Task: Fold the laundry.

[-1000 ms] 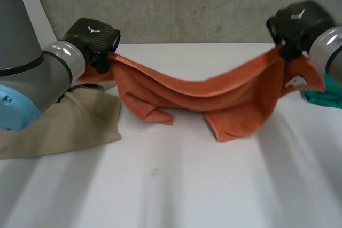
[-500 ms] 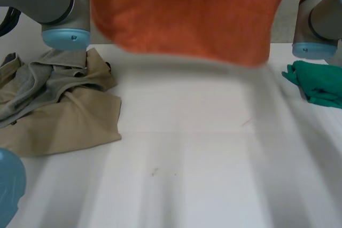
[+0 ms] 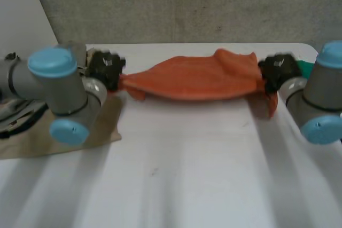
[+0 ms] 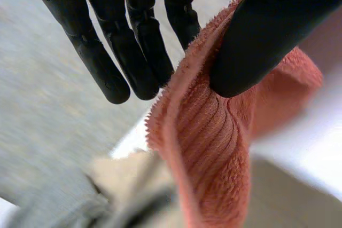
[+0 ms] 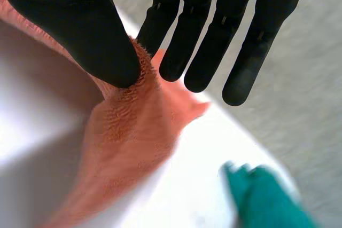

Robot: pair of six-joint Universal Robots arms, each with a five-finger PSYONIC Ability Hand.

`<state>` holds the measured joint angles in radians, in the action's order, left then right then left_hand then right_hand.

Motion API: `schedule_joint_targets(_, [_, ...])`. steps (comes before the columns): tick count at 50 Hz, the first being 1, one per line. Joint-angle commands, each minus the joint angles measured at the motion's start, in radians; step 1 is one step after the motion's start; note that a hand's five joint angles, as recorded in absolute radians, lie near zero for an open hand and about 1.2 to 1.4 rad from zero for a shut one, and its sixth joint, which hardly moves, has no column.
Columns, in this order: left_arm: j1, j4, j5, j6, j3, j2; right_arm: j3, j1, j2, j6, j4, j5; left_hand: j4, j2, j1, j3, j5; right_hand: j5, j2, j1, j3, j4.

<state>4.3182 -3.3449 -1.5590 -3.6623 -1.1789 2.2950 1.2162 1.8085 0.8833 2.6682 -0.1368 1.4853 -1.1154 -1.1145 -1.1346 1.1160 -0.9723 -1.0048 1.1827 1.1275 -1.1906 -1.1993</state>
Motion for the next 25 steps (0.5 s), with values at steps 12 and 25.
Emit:
schedule_joint_targets(12, [0.049, -0.001, 0.022, -0.09, -0.099, 0.006, 0.085, -0.003, 0.014, -0.05, 0.009, -0.033, 0.241, 0.24, 0.26, -0.241, 0.272, -0.217, 0.214, 0.269, -0.206, -0.197])
schedule_joint_targets(25, [0.057, 0.01, 0.073, -0.085, -0.093, 0.032, 0.077, -0.018, -0.004, -0.042, 0.008, -0.033, 0.162, 0.161, 0.182, -0.163, 0.194, -0.217, 0.214, 0.269, -0.206, -0.197])
